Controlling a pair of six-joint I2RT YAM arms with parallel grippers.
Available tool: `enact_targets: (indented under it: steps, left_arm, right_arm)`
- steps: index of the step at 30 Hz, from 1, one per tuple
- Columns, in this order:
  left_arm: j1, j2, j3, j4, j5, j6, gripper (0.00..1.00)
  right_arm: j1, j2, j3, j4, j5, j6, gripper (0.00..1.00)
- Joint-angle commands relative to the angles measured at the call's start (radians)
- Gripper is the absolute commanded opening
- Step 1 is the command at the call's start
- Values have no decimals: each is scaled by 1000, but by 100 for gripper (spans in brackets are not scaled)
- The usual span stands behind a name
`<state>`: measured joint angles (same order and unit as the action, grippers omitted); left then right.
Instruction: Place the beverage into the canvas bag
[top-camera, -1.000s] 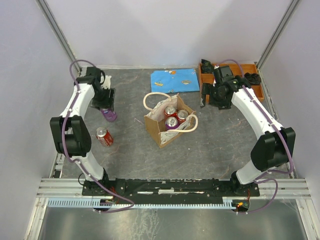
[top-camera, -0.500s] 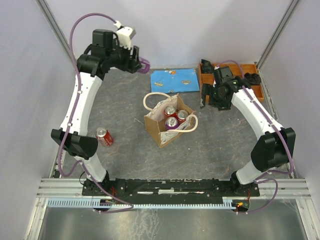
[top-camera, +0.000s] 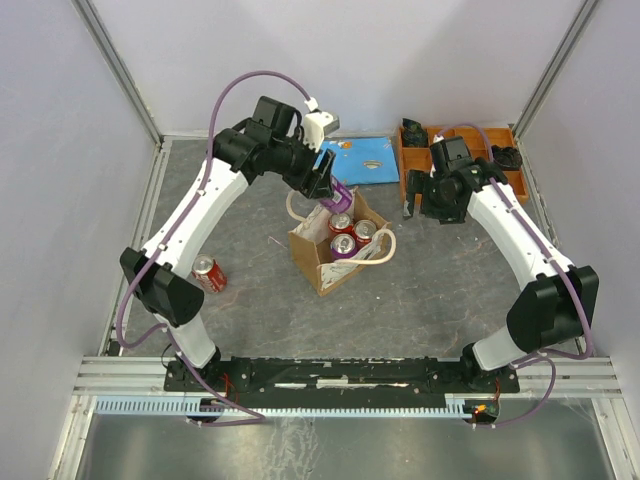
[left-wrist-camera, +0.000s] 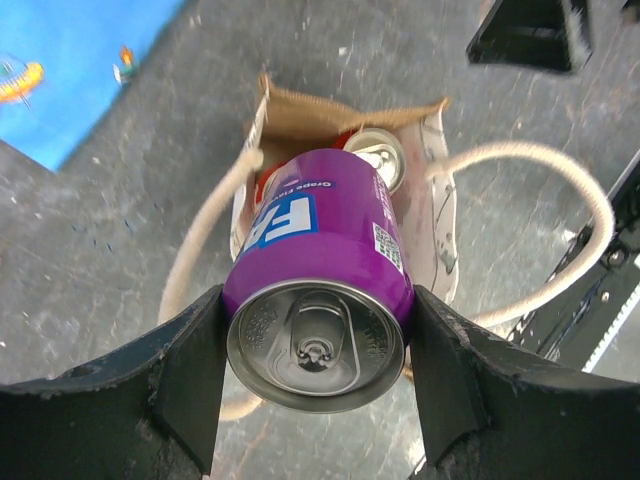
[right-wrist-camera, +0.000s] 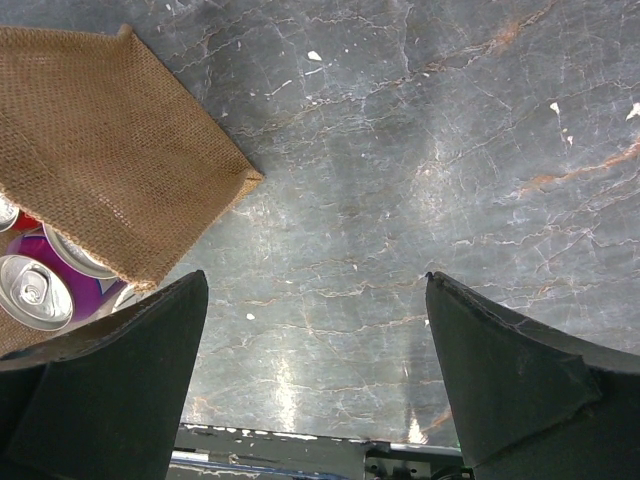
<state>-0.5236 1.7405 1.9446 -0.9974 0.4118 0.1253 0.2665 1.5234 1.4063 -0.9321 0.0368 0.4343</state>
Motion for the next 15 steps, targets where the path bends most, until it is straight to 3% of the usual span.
enact_targets:
  steps: [1, 7, 15]
  left_arm:
    - [-12, -70, -20, 24, 37, 77, 3]
    - [-28, -85, -119, -47, 9, 170, 3]
    - [-48, -80, -216, -28, -75, 230, 3]
  right_arm:
    - [-3, -27, 6, 26, 12, 12, 97]
    - [-3, -26, 9, 22, 17, 4, 97]
    - [-2, -29, 2, 22, 17, 3, 97]
